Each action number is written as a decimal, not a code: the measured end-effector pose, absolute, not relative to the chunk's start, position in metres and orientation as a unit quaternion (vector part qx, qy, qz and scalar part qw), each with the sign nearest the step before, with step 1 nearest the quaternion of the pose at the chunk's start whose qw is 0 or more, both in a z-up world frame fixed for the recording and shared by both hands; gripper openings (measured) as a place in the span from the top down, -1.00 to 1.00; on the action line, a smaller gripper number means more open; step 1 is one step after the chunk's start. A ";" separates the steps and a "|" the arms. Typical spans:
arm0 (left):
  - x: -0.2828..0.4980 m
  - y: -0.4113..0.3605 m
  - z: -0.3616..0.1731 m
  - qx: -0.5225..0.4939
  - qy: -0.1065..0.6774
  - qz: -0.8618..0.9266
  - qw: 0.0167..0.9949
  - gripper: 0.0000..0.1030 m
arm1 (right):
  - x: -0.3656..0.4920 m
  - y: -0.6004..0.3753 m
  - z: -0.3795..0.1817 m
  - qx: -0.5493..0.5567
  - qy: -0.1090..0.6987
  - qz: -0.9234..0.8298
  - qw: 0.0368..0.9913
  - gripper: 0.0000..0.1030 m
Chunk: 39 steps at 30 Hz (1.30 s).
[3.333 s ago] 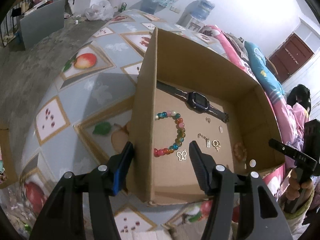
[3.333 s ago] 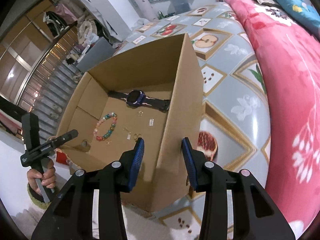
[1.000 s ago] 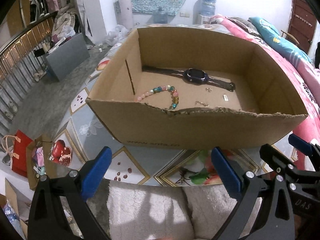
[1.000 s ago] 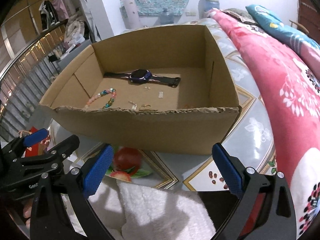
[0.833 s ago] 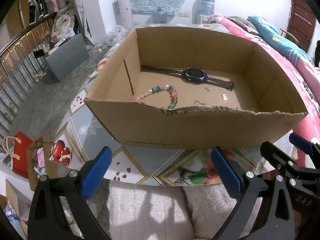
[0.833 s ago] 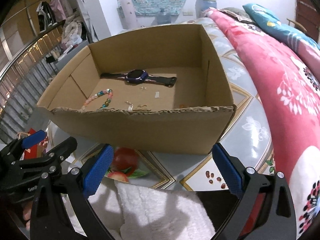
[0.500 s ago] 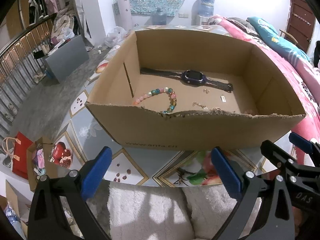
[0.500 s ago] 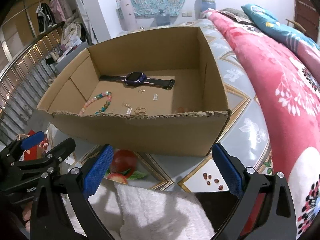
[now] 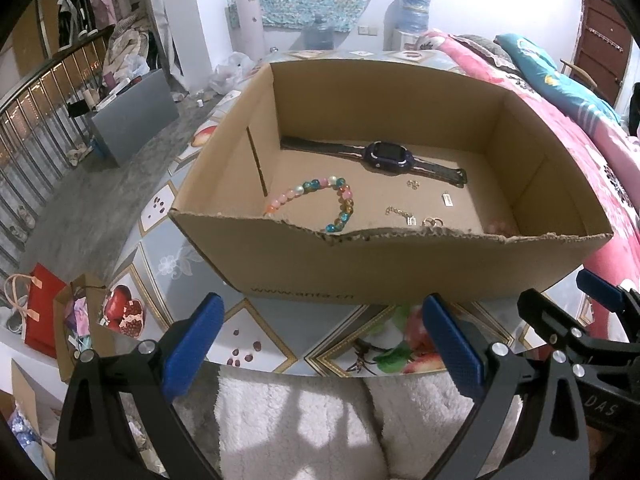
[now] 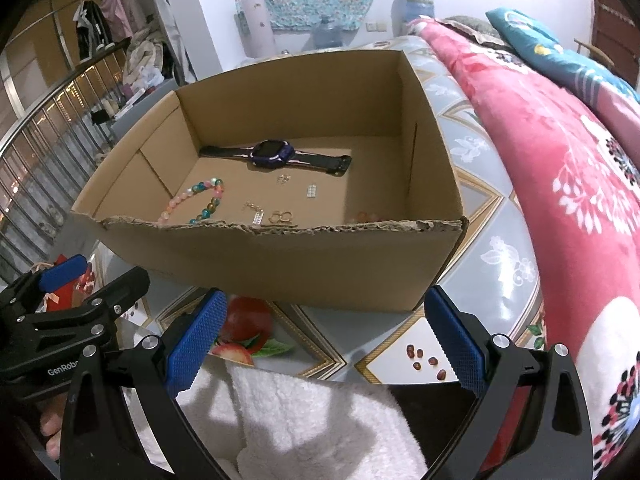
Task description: Organize jewelry
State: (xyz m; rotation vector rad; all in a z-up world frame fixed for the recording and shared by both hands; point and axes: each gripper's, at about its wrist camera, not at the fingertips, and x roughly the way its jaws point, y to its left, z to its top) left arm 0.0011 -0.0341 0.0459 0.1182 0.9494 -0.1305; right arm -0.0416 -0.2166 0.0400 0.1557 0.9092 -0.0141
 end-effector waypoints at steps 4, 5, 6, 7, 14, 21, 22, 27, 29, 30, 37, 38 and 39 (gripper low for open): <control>0.001 -0.034 0.046 0.057 0.457 -0.062 0.886 -0.89 | -0.042 -0.217 0.040 0.076 0.439 -0.007 0.895 -0.84; 0.001 -0.034 0.046 0.057 0.456 -0.062 0.886 -0.89 | -0.042 -0.217 0.039 0.076 0.440 -0.007 0.895 -0.84; 0.001 -0.034 0.046 0.057 0.456 -0.062 0.886 -0.89 | -0.041 -0.218 0.039 0.077 0.441 -0.007 0.894 -0.84; 0.001 -0.034 0.046 0.057 0.457 -0.063 0.886 -0.89 | -0.041 -0.219 0.039 0.077 0.441 -0.007 0.894 -0.84; 0.001 -0.034 0.046 0.057 0.457 -0.063 0.886 -0.89 | -0.041 -0.220 0.038 0.079 0.442 -0.007 0.894 -0.84; 0.001 -0.034 0.046 0.057 0.456 -0.063 0.886 -0.89 | -0.041 -0.221 0.038 0.080 0.442 -0.007 0.893 -0.84; 0.001 -0.034 0.046 0.057 0.457 -0.063 0.886 -0.89 | -0.041 -0.221 0.038 0.080 0.443 -0.007 0.893 -0.84; 0.001 -0.034 0.046 0.057 0.456 -0.063 0.886 -0.89 | -0.041 -0.222 0.039 0.082 0.443 -0.008 0.893 -0.84; 0.001 -0.034 0.046 0.057 0.457 -0.063 0.886 -0.89 | -0.041 -0.222 0.039 0.081 0.443 -0.008 0.893 -0.84; 0.001 -0.034 0.046 0.057 0.457 -0.063 0.886 -0.89 | -0.041 -0.222 0.039 0.081 0.443 -0.008 0.893 -0.84; 0.001 -0.035 0.046 0.058 0.456 -0.062 0.886 -0.89 | -0.041 -0.223 0.038 0.082 0.444 -0.008 0.892 -0.84; 0.001 -0.035 0.046 0.057 0.457 -0.062 0.886 -0.89 | -0.041 -0.223 0.039 0.082 0.444 -0.008 0.892 -0.84; 0.001 -0.034 0.047 0.057 0.457 -0.062 0.886 -0.89 | -0.041 -0.223 0.039 0.082 0.444 -0.008 0.892 -0.84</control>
